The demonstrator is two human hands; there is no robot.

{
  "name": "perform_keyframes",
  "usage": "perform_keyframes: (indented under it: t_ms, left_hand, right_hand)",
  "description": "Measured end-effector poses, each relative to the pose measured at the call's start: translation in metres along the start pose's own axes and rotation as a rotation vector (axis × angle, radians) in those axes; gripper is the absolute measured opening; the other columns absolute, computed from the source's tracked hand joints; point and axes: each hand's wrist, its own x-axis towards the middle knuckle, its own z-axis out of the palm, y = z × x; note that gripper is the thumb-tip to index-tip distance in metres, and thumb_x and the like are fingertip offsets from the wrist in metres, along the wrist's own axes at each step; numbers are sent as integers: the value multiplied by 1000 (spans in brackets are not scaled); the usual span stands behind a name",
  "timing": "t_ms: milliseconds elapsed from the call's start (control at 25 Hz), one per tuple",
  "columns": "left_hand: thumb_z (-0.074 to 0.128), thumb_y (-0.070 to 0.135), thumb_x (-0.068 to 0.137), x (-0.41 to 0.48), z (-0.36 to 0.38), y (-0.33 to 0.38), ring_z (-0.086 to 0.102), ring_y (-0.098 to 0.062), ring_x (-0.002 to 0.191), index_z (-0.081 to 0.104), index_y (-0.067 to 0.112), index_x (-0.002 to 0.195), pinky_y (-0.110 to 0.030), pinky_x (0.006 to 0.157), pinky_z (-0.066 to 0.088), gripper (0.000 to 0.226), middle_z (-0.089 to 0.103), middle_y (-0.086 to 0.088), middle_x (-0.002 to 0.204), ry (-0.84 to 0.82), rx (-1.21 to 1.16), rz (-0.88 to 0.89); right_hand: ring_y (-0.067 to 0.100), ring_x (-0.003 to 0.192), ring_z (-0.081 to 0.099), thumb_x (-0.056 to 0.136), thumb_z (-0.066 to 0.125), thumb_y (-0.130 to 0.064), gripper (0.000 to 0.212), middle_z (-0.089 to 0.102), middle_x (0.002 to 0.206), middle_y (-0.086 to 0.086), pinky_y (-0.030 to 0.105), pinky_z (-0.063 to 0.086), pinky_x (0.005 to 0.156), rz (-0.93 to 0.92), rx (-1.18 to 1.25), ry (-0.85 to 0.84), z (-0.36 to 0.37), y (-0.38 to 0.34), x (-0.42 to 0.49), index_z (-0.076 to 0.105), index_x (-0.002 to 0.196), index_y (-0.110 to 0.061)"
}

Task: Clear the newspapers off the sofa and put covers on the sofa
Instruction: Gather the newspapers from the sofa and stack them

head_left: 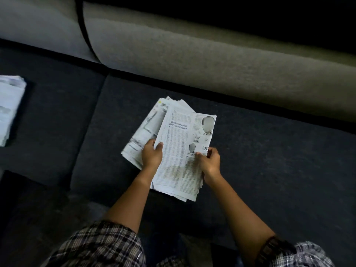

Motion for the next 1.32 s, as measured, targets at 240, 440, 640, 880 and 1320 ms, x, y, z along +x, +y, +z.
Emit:
perform_keyframes:
  t_ms: [240,440,640,880,1320]
  left_hand:
    - [48,19,96,95,-48,-10,46,-29,125,47,7,133,-35,102,38,39,48,-13,136,-229,266,107]
    - [52,24,94,113,-48,-23,28,-30,134,31,9,143,-37,111,27,55,23,-12,149,-220,517,182]
    - [63,35,85,131,-52,-39,49,-36,117,48,8,128,-48,97,43,52,48,-17,131,-265,470,33]
    - [51,34,94,102,-56,-66,53,-38,111,52,-8,116,-38,85,43,47,56,-24,120,-215,229,52]
    - [45,25,97,26,-123,-84,46,-22,126,39,10,139,-29,101,37,45,45,-11,140,-268,-304,-28]
  right_hand:
    - [24,104,57,88,59,-6,29,59,116,13,44,49,93,-40,-40,89,88,3,4,48,115,-8]
    - [33,125,33,81,67,-11,72,25,137,17,39,34,107,84,-210,157,105,19,1,27,140,-8]
    - [24,103,54,78,71,-12,51,54,119,13,34,47,86,83,-170,247,104,26,6,45,121,-4]
    - [24,101,58,90,58,-18,28,61,116,10,38,49,89,32,-137,90,100,36,-6,55,116,-6]
    - [26,140,24,90,59,-17,67,22,152,12,36,24,114,-202,-357,-42,121,36,-94,23,145,-7]
